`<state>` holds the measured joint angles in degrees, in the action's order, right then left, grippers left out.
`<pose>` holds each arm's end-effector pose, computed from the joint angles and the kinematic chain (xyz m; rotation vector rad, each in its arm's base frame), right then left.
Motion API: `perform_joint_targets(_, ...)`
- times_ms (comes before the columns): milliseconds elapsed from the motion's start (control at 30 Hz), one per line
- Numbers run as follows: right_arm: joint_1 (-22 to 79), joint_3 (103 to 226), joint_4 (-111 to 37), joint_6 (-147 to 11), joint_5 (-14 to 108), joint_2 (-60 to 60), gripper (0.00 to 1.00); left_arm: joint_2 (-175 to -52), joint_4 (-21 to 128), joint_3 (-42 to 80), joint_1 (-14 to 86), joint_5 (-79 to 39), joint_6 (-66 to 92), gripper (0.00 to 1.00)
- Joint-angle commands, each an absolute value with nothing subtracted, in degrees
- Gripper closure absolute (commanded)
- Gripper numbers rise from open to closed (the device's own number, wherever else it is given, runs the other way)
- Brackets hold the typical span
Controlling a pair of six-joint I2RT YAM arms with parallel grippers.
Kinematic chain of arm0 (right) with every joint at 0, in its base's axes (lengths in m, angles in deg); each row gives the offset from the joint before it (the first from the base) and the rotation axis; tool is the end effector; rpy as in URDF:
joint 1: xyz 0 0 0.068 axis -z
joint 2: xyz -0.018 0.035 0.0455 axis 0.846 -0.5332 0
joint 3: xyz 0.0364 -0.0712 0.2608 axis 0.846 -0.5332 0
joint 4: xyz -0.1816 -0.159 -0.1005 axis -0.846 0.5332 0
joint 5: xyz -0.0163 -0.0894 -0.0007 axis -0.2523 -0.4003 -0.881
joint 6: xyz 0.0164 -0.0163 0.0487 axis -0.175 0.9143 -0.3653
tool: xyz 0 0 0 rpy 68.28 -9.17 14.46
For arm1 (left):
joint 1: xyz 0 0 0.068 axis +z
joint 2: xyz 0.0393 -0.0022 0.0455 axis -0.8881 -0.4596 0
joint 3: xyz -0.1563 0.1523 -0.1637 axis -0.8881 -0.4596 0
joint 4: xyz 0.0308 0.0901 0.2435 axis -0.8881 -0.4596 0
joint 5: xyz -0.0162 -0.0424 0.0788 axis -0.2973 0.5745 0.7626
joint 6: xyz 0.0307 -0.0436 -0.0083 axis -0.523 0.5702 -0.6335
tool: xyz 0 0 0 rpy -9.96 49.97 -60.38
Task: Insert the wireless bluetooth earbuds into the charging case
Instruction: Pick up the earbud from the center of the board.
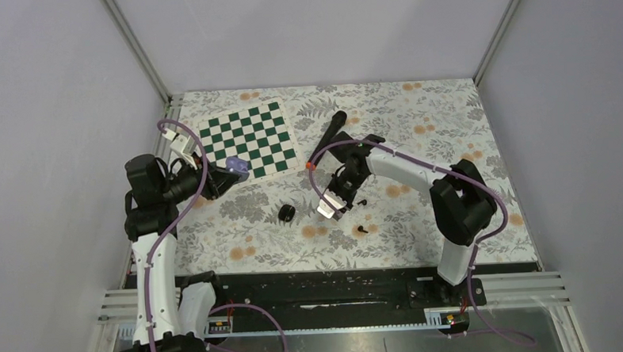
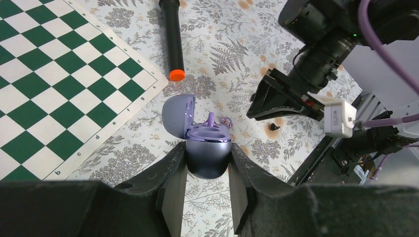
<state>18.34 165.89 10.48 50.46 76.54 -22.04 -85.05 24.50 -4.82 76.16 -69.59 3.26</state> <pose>0.2588 0.2408 0.2165 -2.4603 0.5162 0.4834 0.1691 0.0096 0.3328 0.3837 1.8458 -0.8629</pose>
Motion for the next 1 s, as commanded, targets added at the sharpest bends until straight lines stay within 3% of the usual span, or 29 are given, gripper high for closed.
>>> perform_joint_targets(0,17.33,168.16,14.55,72.99,76.39,-24.8,0.66,-83.37,24.48,-2.42,76.57,-68.88,1.92,1.0)
perform_joint_targets(967,15.77,178.36,16.14,76.89,68.22,-37.01,0.63,-81.92,22.24,-2.61,78.01,-68.38,-0.22,1.0)
